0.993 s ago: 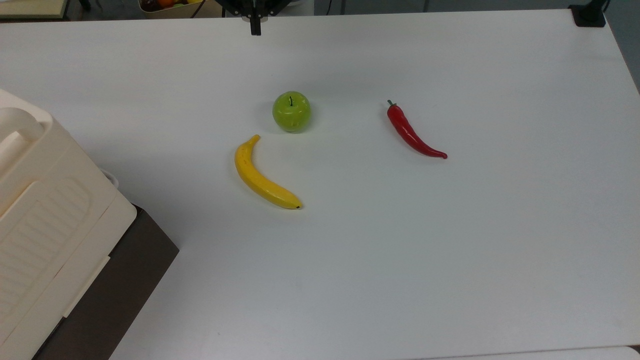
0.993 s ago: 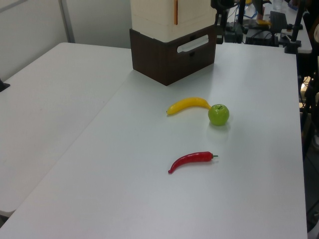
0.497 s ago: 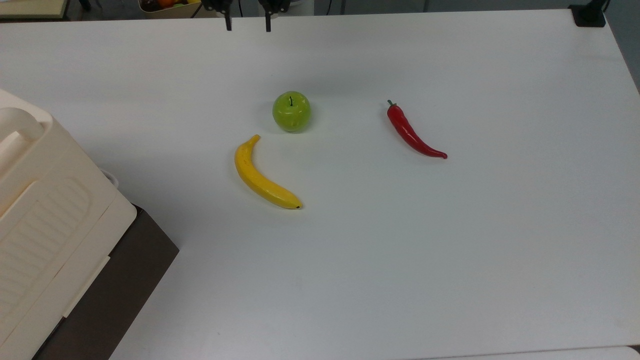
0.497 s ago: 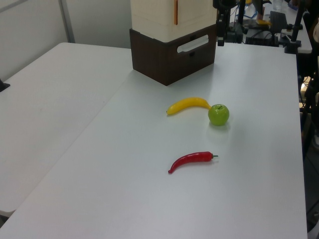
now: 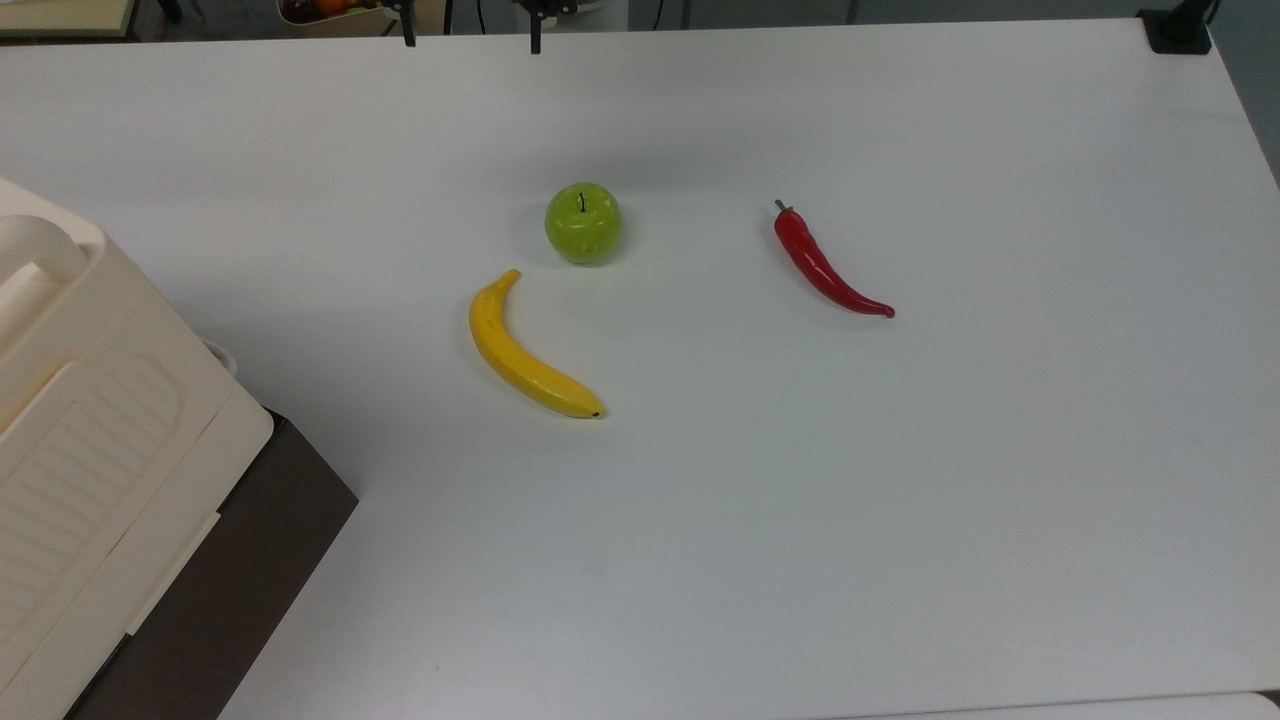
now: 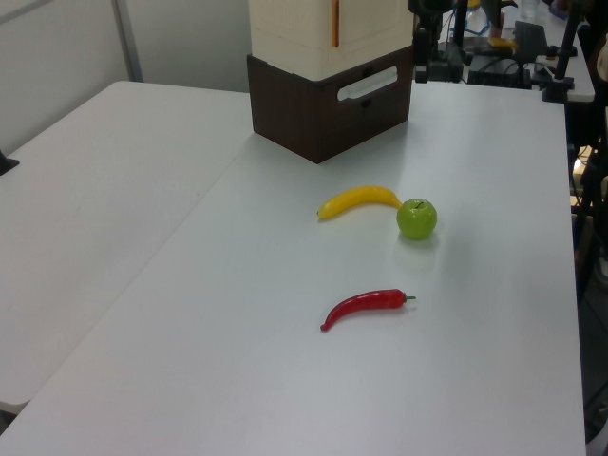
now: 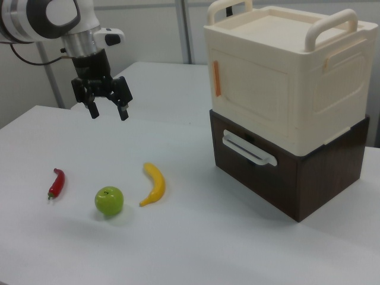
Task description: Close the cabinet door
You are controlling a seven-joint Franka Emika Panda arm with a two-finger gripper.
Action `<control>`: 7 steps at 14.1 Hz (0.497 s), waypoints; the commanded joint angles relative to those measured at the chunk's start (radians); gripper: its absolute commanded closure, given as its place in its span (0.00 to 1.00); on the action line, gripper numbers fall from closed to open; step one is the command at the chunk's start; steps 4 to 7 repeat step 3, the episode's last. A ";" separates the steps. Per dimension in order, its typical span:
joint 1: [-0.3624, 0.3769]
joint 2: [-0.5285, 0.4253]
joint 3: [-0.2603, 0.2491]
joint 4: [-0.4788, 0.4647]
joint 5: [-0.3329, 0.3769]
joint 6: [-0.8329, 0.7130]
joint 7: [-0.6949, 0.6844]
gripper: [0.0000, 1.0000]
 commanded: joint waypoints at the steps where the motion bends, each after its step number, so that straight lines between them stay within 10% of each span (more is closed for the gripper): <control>1: 0.002 -0.031 -0.004 -0.024 -0.008 -0.014 -0.011 0.00; 7: 0.001 -0.034 -0.005 -0.024 -0.008 -0.017 -0.011 0.00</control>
